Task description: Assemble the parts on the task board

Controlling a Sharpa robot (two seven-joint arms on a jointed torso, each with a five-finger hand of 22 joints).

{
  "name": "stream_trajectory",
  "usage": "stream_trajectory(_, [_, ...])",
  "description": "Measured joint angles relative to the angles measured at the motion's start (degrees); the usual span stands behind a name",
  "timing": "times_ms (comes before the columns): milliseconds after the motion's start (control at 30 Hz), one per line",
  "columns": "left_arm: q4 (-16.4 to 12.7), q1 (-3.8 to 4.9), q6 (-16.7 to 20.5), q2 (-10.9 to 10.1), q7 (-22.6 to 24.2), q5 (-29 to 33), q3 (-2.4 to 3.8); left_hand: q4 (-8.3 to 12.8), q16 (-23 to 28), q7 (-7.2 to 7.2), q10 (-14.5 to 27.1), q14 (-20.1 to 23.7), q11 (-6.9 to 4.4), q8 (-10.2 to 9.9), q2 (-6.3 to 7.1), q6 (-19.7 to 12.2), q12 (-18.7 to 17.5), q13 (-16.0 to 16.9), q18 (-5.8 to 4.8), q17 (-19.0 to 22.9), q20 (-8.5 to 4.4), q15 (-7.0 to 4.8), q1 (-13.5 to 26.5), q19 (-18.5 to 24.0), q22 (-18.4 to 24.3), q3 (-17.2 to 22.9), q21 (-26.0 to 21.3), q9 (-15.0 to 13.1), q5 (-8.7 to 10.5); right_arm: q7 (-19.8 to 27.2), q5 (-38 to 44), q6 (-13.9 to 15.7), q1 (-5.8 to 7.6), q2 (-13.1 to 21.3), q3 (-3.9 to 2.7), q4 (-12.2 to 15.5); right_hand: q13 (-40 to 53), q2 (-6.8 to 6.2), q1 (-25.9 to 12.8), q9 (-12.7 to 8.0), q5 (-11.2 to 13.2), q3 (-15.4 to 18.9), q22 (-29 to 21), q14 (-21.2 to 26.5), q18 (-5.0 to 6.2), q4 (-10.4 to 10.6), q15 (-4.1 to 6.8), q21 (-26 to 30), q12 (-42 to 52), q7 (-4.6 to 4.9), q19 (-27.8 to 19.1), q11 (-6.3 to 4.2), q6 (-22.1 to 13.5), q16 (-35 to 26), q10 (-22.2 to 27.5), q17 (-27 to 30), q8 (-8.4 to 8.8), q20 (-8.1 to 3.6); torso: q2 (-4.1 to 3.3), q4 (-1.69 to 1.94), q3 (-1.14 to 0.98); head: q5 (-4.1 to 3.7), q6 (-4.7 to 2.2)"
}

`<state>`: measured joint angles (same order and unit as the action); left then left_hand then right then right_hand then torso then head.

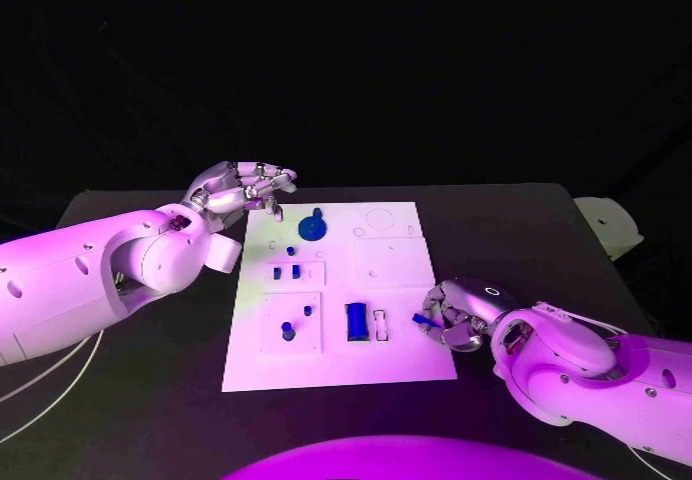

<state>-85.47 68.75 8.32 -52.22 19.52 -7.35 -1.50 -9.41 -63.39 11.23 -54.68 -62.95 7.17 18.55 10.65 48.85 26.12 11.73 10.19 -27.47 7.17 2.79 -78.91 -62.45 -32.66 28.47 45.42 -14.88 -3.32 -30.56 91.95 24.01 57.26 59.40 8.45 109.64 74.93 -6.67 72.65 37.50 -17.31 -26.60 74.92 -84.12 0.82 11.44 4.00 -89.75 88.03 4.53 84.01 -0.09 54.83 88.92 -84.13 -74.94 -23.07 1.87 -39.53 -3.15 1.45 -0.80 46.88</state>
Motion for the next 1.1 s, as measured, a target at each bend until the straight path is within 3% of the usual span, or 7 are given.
stream_trajectory(200, [0.0, 0.0, 0.0, 0.0, 0.0, 0.0, 0.0, 0.0, 0.0, 0.0, 0.0, 0.0, 0.0, 0.0, 0.0, 0.0, 0.0, 0.0, 0.0, 0.0, 0.0, 0.0, 0.0, 0.0, 0.0, 0.0, 0.0, 0.0, 0.0, -0.6, -3.5, 1.3, 0.96, -0.6, 0.01, 1.1, 0.0, -0.49, -1.6, 0.0, 0.0, -2.2, 0.0, 0.0, 0.0, -1.7, 0.0, 0.0, 0.0, 0.0, 0.0, 0.0, 0.0, 0.0, 0.0, 0.0, -0.01, 0.0, -0.01, 0.01, -0.01, -0.13, -0.07])
stream_trajectory(267, [-0.1, 0.0, 0.0, 0.0, 0.0, 0.0, 0.0, 0.0, 0.0, 0.0, 0.0, 0.0, 0.0, 0.0, 0.0, 0.0, 0.0, 0.0, 0.0, 0.0, 0.0, 0.0, 0.0, 0.0, 0.0, 0.0, 0.0, 0.0, 0.0, -0.7, -4.6, 2.0, 1.17, -1.1, -0.03, 1.4, 0.0, -0.61, -2.1, 0.0, 0.0, -4.4, 0.0, 0.0, 0.0, -3.9, 0.0, 0.0, 0.0, 0.01, 0.0, 0.0, 0.0, 0.0, 0.0, 0.0, -0.02, 0.0, -0.03, 0.02, -0.03, -0.16, -0.08])
stream_trajectory(567, [-0.2, 0.01, 0.0, 0.1, 0.0, 0.0, 0.0, 0.0, 0.0, 0.0, 0.0, 0.0, 0.0, 0.0, 0.0, 0.0, 0.0, 0.0, 0.0, 0.0, 0.0, 0.0, 0.0, 0.0, 0.0, 0.0, 0.0, 0.0, 0.0, -0.7, -10.2, 5.0, 1.44, -4.2, -0.03, 1.3, 0.0, -1.48, -5.0, 0.0, 1.6, -6.7, 0.0, 0.0, 0.0, -6.2, 0.0, 0.0, 0.0, 0.01, 0.0, -0.21, 0.0, 0.0, 0.2, 0.0, -0.25, 0.0, -0.07, 0.03, -0.07, -0.19, 0.16])
stream_trajectory(700, [-0.3, 0.01, 0.0, 0.1, 0.0, 0.0, 0.0, 0.0, 0.0, 0.0, 0.0, 0.0, 0.0, 0.0, 0.0, 0.0, 0.0, 0.0, 0.0, 0.0, 0.0, 0.0, 0.0, 0.0, 0.0, 0.0, 0.0, 0.0, 0.0, -0.7, -12.4, 5.6, 1.45, -5.4, -0.04, 0.9, 0.0, -1.78, -6.6, 0.9, 1.4, -6.7, 0.0, 0.0, -0.01, -6.2, 0.0, 0.0, 0.0, 0.01, 0.0, -0.21, 0.0, 0.0, 0.2, 0.0, -0.7, 0.0, -0.08, 0.03, -0.08, -0.15, 0.24])
stream_trajectory(867, [-0.4, 0.01, -0.1, 0.1, -0.1, 0.0, 0.0, 0.0, 0.0, 0.0, 0.0, 0.0, 0.0, 0.0, 0.0, 0.0, 0.0, 0.0, 0.0, 0.0, 0.0, 0.0, 0.0, 0.0, 0.0, 0.0, 0.0, 0.0, 0.0, -0.7, -14.8, 5.7, 1.42, -6.7, -0.04, 0.1, 0.0, -1.9, -9.8, 2.4, 1.1, -4.7, 0.0, 0.2, 0.0, -4.1, 0.22, 0.0, 0.0, 0.11, 0.0, -0.23, 0.7, 0.0, 0.2, 0.0, -1.13, 0.0, -0.09, 0.0, -0.1, -0.02, 0.38])
stream_trajectory(967, [-0.4, 0.01, -0.1, 0.1, -0.1, 0.0, 0.0, 0.0, 0.0, 0.0, 0.0, 0.0, 0.0, 0.0, 0.0, 0.0, 0.0, 0.0, 0.0, 0.0, 0.0, 0.0, 0.0, 0.0, 0.1, 0.0, 0.0, 0.0, 0.0, -0.6, -15.8, 5.6, 1.38, -7.3, -0.04, -0.3, 0.0, -2.09, -10.9, 2.4, 1.1, -4.0, 0.0, 0.2, 0.0, -3.1, 0.22, 0.0, 0.2, -1.03, 0.0, -0.62, 1.9, 0.0, 0.2, 0.0, -1.14, 0.0, -0.09, -0.01, -0.11, 0.03, 0.41])
stream_trajectory(1100, [-0.4, 0.01, -0.1, 0.1, -0.1, 0.0, 0.0, 0.0, 0.0, 0.0, 0.0, 0.0, 0.0, 0.0, 0.0, 0.0, 0.0, 0.0, 0.0, 0.0, 0.0, 0.0, 0.0, 0.0, 0.1, 0.0, 0.0, 0.0, 0.0, -0.6, -16.8, 5.3, 1.36, -7.8, -0.04, -1.0, 0.0, -2.03, -11.2, 2.5, 1.5, -3.4, 0.0, 0.0, 0.0, -2.5, 0.44, 0.0, 0.2, -1.6, -0.1, -0.62, 2.8, 0.0, 0.2, 0.0, -1.55, -0.36, -0.06, -0.01, -0.1, 0.04, 0.49])
